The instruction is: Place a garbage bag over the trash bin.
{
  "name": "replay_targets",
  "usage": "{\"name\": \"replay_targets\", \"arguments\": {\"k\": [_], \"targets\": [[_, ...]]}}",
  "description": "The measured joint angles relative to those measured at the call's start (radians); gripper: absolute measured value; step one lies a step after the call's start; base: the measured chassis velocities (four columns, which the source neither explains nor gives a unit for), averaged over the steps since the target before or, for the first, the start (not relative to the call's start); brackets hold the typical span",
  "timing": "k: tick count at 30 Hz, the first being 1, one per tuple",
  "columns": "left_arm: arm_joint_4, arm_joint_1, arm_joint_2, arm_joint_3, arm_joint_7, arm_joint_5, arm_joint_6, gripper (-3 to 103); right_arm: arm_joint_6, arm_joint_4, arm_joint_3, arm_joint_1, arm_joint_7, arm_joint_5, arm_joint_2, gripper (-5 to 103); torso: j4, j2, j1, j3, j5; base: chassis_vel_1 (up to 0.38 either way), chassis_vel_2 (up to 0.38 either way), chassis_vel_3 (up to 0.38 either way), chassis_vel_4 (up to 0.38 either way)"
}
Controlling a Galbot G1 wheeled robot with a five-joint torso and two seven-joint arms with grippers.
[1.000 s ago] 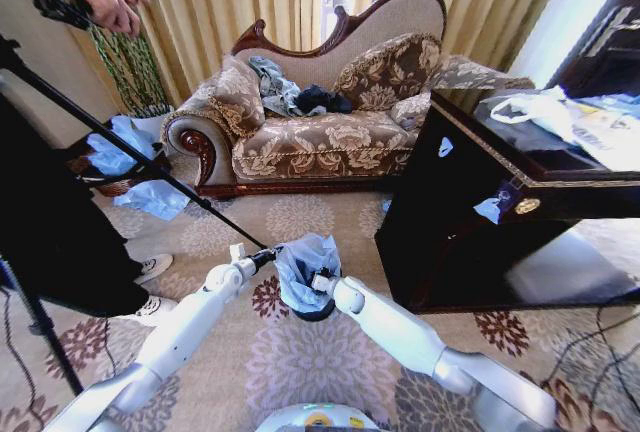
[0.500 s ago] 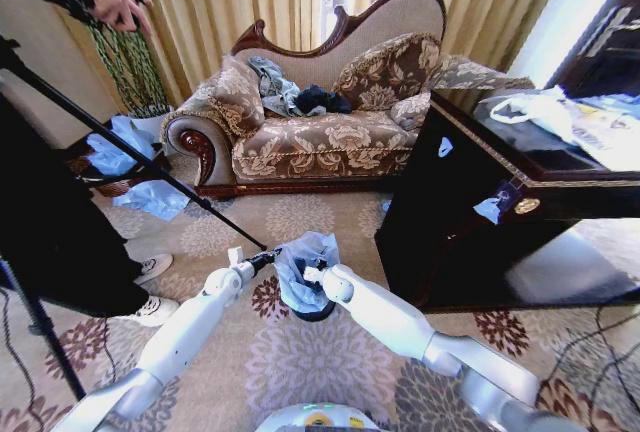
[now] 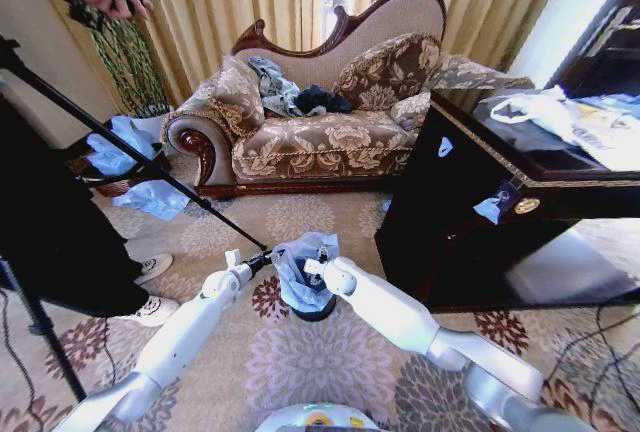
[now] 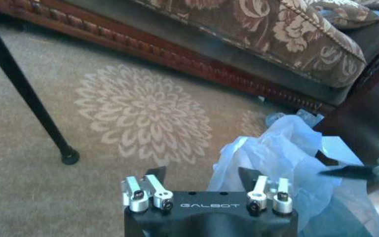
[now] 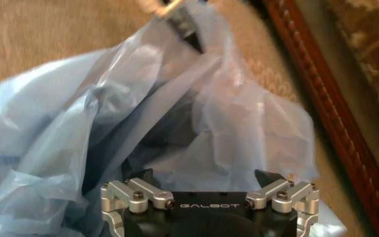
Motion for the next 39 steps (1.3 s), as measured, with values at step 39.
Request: {"name": "replay_targets", "arguments": {"k": [39], "targets": [[-0.786, 0.432, 0.174, -0.062, -0.455, -0.25, 0.378, 80, 0.162, 0.714, 1.424, -1.141, 0.503, 0.957, -0.217, 100, 0.0002, 0.0, 0.0, 0.0, -0.0002, -0.006, -0.008, -0.004, -0.007]]}}
